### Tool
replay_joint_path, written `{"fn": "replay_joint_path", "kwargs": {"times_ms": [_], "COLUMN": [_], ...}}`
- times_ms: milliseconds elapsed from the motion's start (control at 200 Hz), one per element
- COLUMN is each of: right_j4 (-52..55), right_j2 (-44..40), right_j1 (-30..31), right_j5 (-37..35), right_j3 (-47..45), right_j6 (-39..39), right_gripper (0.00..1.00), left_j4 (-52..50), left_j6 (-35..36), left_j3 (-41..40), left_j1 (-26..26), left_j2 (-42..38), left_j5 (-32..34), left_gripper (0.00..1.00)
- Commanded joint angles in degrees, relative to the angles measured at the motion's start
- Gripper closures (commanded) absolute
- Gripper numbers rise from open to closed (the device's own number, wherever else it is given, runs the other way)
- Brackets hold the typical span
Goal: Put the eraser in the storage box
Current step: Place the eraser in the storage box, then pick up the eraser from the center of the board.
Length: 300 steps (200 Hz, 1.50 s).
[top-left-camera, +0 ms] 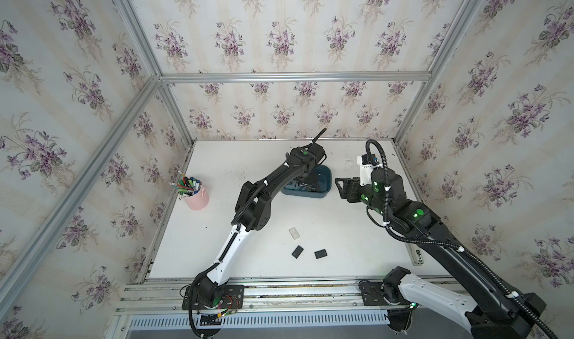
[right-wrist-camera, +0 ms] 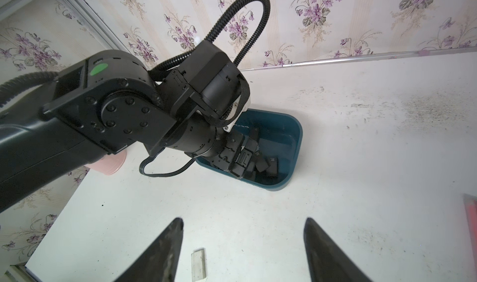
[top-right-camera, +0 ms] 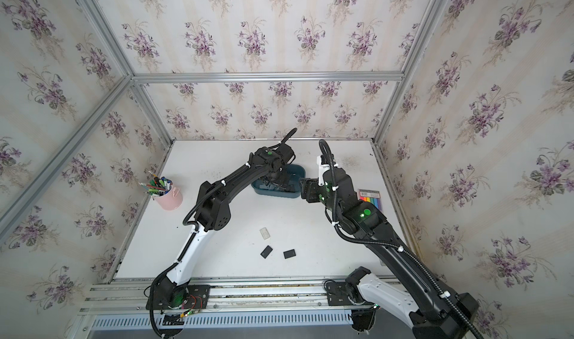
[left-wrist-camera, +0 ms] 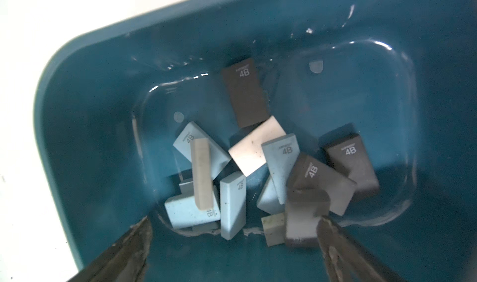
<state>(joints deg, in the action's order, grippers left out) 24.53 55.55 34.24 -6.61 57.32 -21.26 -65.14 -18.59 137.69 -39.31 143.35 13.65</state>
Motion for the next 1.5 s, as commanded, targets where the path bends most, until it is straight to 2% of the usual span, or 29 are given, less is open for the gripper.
{"fn": "replay_joint_path", "kwargs": {"times_ms": [0,210,345,535,784,959,1079,1234,1494], "right_j4": [-0.72,-0.51,-0.45,-0.58,0.04,1.09,1.63,1.85,0.54], "right_j2": [0.14,0.03,-0.09,-0.2,-0.26,0.46,1.49,3.65,6.33], "right_j1": [0.08,0.13,0.13,0.23,0.46,1.83,6.75,16.11,30.71], "right_j5": [0.02,0.02,0.09,0.02,-0.09,1.21,-1.32,-4.89,-5.43], "right_j3": [0.36,0.54,0.49,0.16,-0.19,-3.17,-6.67,-12.2,-22.58], "right_j6": [-0.63,-0.63,-0.58,-0.65,-1.0,-2.5,-5.24,-12.24,-26.62], "right_gripper": [0.27,0.27,0.27,0.27,0.27,0.26,0.24,0.23,0.23], "left_j4": [1.08,2.3,2.22,4.2,14.01,15.73,17.54,17.78,15.16], "left_j6": [-0.36,-2.3,-2.86,-3.38,-5.26,-6.97,-8.66,-11.69,-16.24], "left_j3": [-0.64,-1.27,-1.88,-4.88,-15.93,-22.51,-31.03,-42.08,-56.96], "left_j1": [0.0,0.03,-0.02,0.1,0.02,0.04,-0.22,-1.02,-3.91], "left_j2": [-0.61,-1.23,-1.54,-3.73,-16.46,-27.3,-36.57,-47.21,-56.98], "left_j5": [-2.31,-6.35,-6.07,-4.94,-4.47,-1.86,0.18,2.89,5.35], "left_gripper": [0.01,0.01,0.08,0.02,0.01,0.01,0.01,0.01,0.01]}}
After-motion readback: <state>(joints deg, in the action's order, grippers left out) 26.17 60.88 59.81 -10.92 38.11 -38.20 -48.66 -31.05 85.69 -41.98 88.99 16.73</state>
